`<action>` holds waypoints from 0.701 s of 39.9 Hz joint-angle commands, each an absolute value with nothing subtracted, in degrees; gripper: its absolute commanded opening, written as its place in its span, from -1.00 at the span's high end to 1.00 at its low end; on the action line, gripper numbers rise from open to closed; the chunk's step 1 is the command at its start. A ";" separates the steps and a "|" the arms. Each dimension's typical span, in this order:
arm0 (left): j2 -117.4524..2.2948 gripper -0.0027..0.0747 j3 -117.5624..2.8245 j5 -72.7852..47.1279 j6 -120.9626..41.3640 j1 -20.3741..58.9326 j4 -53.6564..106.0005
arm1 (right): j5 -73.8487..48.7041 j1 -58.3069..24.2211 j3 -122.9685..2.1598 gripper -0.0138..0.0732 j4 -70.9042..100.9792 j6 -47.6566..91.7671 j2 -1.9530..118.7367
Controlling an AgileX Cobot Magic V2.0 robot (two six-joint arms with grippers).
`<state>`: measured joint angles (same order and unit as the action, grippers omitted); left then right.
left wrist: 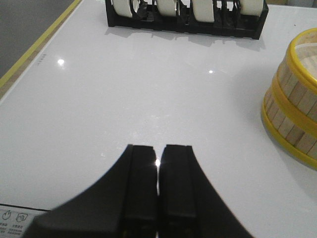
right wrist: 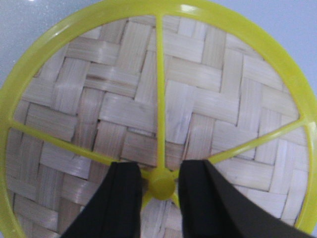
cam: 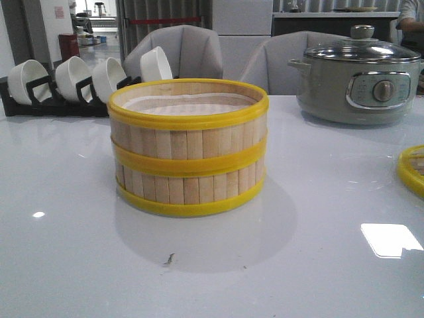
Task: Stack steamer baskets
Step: 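Lift the lid with the right gripper and carry it over the stack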
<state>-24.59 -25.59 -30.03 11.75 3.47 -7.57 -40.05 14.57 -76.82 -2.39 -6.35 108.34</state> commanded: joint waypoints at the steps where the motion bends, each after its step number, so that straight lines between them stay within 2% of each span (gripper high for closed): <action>1: -24.80 0.71 -27.14 -25.14 12.04 3.39 -7.69 | -38.15 14.73 -78.60 -0.03 -2.56 -5.98 105.72; 20: -24.80 0.71 -27.14 -25.14 12.04 3.39 -7.69 | -37.87 14.73 -78.60 -0.02 -2.56 -5.98 106.19; 23: -24.80 0.71 -27.14 -25.14 12.04 3.39 -7.69 | -38.50 14.73 -78.60 0.08 -2.56 -5.98 106.19; 28: -24.80 0.71 -27.14 -25.14 12.04 3.39 -7.69 | -39.52 14.73 -78.60 0.43 -2.56 -5.98 106.19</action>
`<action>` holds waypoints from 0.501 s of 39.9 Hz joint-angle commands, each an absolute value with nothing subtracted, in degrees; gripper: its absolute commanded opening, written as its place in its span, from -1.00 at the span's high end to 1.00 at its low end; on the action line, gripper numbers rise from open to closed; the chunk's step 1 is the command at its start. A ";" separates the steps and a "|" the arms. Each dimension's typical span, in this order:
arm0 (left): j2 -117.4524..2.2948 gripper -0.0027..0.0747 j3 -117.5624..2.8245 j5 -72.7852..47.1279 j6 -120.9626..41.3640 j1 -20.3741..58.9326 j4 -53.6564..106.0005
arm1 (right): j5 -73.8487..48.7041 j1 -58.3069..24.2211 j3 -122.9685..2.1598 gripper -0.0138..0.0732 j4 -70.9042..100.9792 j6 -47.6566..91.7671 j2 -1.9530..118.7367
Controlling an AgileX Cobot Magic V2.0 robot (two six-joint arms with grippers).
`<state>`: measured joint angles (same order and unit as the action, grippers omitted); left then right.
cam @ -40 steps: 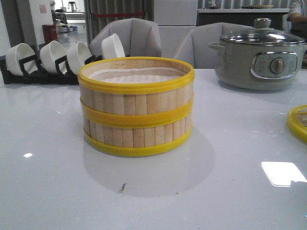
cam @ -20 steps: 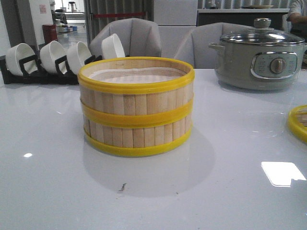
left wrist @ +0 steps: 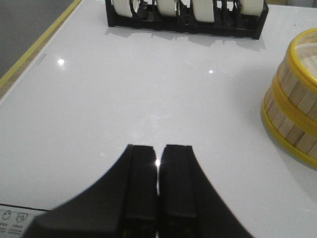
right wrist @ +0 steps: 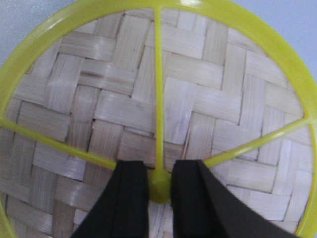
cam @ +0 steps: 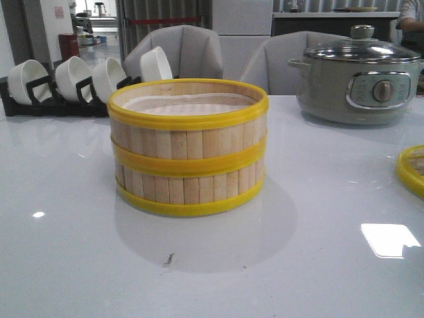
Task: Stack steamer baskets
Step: 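Lift the lid with the right gripper and carry it over the stack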
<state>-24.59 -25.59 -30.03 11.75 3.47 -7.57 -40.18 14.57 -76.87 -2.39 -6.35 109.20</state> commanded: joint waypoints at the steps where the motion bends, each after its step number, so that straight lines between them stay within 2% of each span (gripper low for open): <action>1: -24.80 0.71 -27.14 -25.14 12.04 3.39 -7.69 | -39.59 14.73 -78.60 0.51 -2.56 -5.98 106.19; 3: -24.80 0.71 -27.14 -25.14 12.04 3.39 -7.69 | -39.78 14.73 -78.60 0.57 -2.35 -5.98 106.19; 12: -24.80 0.71 -27.14 -25.14 12.04 3.39 -7.69 | -41.78 11.52 -80.10 0.55 -1.84 -5.98 103.83; 20: -24.80 0.71 -27.14 -25.14 12.04 3.39 -7.69 | -48.42 5.76 -87.53 0.55 -1.84 -5.98 100.09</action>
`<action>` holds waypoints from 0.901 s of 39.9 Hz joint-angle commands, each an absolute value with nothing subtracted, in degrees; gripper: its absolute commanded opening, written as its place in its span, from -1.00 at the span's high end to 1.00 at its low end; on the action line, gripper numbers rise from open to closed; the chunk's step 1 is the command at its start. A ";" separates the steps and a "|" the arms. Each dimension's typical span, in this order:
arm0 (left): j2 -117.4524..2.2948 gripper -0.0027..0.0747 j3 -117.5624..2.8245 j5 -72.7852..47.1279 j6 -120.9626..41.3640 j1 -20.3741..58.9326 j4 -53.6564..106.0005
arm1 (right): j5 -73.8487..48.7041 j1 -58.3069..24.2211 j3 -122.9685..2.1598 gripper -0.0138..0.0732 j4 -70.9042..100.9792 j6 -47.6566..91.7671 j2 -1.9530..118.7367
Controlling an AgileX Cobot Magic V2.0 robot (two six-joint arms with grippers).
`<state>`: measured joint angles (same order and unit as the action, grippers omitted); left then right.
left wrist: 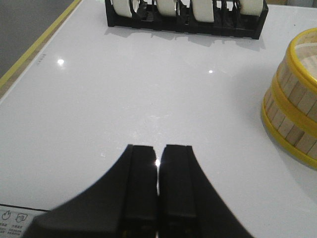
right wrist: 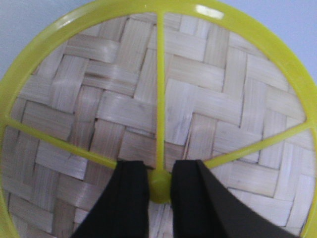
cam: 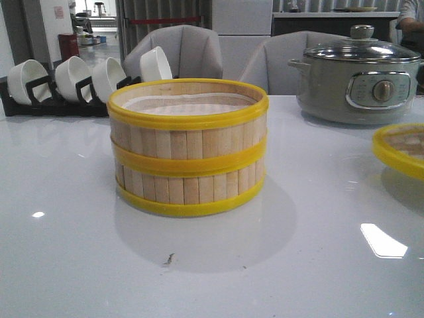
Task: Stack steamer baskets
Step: 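Lift the lid with the right gripper and carry it over the stack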
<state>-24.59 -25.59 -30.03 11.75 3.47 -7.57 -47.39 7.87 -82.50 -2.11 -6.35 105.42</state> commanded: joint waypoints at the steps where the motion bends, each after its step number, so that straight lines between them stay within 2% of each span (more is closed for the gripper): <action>1: -24.80 0.71 -27.14 -25.14 12.04 3.39 -7.69 | -49.51 4.82 -89.01 0.55 -1.84 -5.98 99.71; 12: -24.80 0.71 -27.14 -25.14 12.04 3.39 -7.69 | -61.27 -6.17 -106.04 0.55 -1.74 -5.98 98.66; 27: -24.80 0.71 -27.14 -25.14 12.04 3.39 -7.69 | -63.00 -24.06 -118.96 0.55 -0.83 -5.98 104.06; 36: -24.80 0.71 -27.14 -25.14 12.04 3.39 -7.69 | -63.58 -30.30 -126.85 0.55 -0.83 -5.98 111.05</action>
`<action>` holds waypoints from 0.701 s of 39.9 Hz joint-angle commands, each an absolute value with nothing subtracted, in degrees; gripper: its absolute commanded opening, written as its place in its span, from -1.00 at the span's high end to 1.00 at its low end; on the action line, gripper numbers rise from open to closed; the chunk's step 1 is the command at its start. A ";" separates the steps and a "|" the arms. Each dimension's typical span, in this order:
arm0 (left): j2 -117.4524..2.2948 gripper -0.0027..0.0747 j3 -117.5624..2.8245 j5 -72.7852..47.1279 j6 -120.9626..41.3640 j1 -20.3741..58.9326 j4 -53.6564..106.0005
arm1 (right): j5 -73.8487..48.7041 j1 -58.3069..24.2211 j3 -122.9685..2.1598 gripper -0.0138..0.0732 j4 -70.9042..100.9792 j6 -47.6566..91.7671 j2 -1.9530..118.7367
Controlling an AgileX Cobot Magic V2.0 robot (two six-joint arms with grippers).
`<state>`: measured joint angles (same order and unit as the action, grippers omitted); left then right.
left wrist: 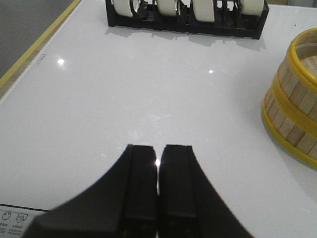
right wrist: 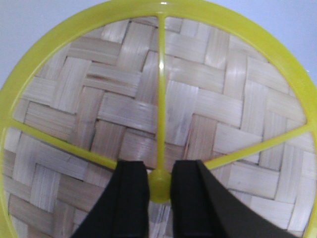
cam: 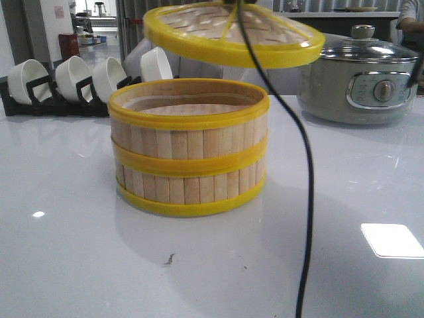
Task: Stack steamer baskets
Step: 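Lift the lid with the right gripper and carry it over the stack, then lower the lid onto the top basket and release it with the right gripper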
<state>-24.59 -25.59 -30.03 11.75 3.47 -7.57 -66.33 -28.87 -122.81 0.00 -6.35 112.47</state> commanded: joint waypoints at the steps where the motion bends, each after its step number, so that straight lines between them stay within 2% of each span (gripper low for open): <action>1: -24.80 0.71 -27.14 -25.14 12.04 3.39 -7.69 | -63.52 -30.69 -127.29 0.55 -0.83 -5.98 111.65; 28: -24.80 0.71 -27.14 -25.14 12.04 3.39 -7.69 | -61.10 -33.82 -129.41 0.55 -3.85 -5.98 119.44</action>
<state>-24.59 -25.59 -30.03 11.75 3.47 -7.57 -65.07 -33.67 -127.13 -2.74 -6.35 123.16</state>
